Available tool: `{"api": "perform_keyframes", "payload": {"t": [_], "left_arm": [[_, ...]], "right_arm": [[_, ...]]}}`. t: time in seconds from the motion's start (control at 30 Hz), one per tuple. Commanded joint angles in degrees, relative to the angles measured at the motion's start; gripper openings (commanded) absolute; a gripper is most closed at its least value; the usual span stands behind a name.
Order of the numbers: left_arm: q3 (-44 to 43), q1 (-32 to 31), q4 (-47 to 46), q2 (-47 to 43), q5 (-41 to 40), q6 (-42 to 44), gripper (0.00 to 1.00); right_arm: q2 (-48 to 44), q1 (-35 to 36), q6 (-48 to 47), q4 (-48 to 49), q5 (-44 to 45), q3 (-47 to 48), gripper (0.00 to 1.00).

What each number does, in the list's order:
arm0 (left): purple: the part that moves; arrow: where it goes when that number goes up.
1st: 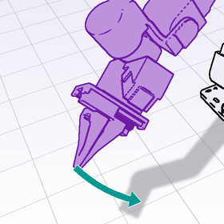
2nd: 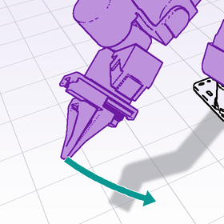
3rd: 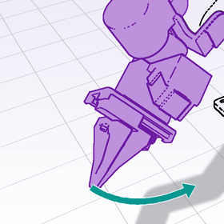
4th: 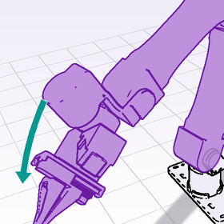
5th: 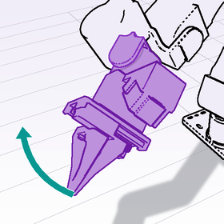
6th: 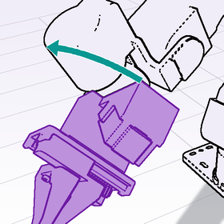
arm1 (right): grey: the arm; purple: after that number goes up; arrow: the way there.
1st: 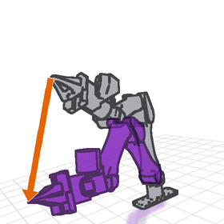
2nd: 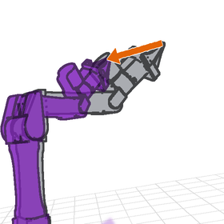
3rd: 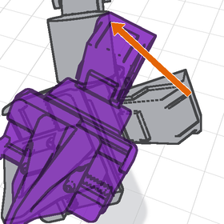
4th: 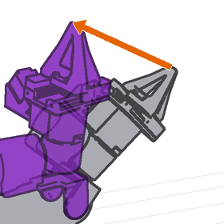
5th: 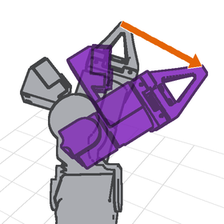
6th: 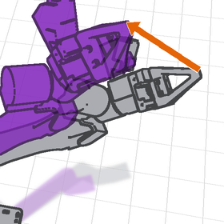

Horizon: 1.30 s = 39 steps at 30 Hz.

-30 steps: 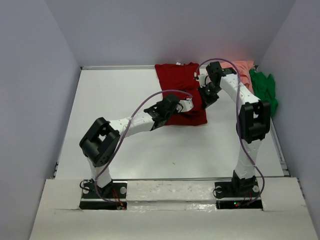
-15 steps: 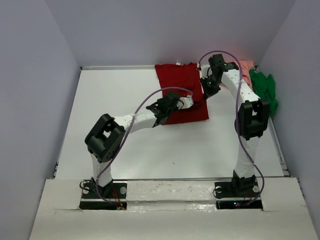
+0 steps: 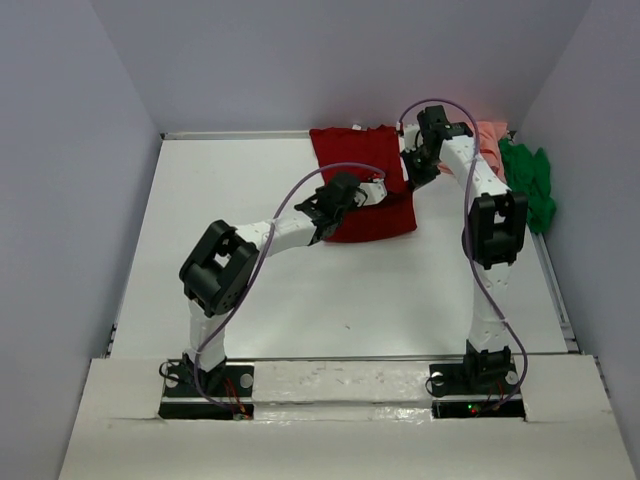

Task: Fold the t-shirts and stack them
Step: Fold the folded rectangular tshirt in 1/3 of the way

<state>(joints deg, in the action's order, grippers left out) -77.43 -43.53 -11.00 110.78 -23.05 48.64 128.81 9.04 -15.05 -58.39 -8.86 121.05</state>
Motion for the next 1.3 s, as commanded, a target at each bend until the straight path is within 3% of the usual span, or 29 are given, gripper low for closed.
{"api": "perform_keyframes", "payload": {"t": [0.0,0.57,0.63,0.67,0.7,0.8,0.9,1.0,1.17,1.27], "left_arm": [[-3.3,0.9,-3.2,1.4,1.2,1.1,0.00],[-8.8,1.8,-5.1,10.1,-0.1,1.6,0.00],[-9.1,1.8,-6.3,10.3,-1.5,1.9,0.12],[-9.1,1.8,-6.9,10.3,-1.8,2.3,0.23],[-9.1,1.8,-7.7,10.1,-2.3,2.7,0.42],[-9.4,1.8,-9.1,9.3,-4.7,4.3,0.48],[-9.9,1.9,-13.8,7.7,-10.1,8.5,0.62],[-10.5,2.6,-18.2,5.8,-12.9,12.7,0.74],[-11.9,3.9,-21.8,1.1,-16.6,14.6,0.86],[-10.2,5.9,-21.0,-4.2,-17.4,12.1,0.95]], "right_arm": [[2.7,-0.9,-0.5,2.6,1.1,5.8,0.00],[10.4,-1.4,-2.9,3.5,0.2,11.0,0.00],[10.4,-1.4,-3.1,3.5,0.3,11.2,0.19],[10.3,-1.4,-3.1,3.5,0.5,11.2,0.52],[10.2,-1.4,-3.1,3.5,0.8,11.3,0.65],[9.5,-1.4,-2.9,3.9,1.5,11.7,0.85],[7.4,-1.4,-2.8,4.1,2.7,13.3,0.96],[5.7,-1.4,-3.1,4.2,4.1,15.5,1.00],[-1.3,-1.4,-2.4,4.9,6.3,16.5,1.00],[-7.6,-1.4,-1.8,7.9,6.2,10.8,1.00]]}}
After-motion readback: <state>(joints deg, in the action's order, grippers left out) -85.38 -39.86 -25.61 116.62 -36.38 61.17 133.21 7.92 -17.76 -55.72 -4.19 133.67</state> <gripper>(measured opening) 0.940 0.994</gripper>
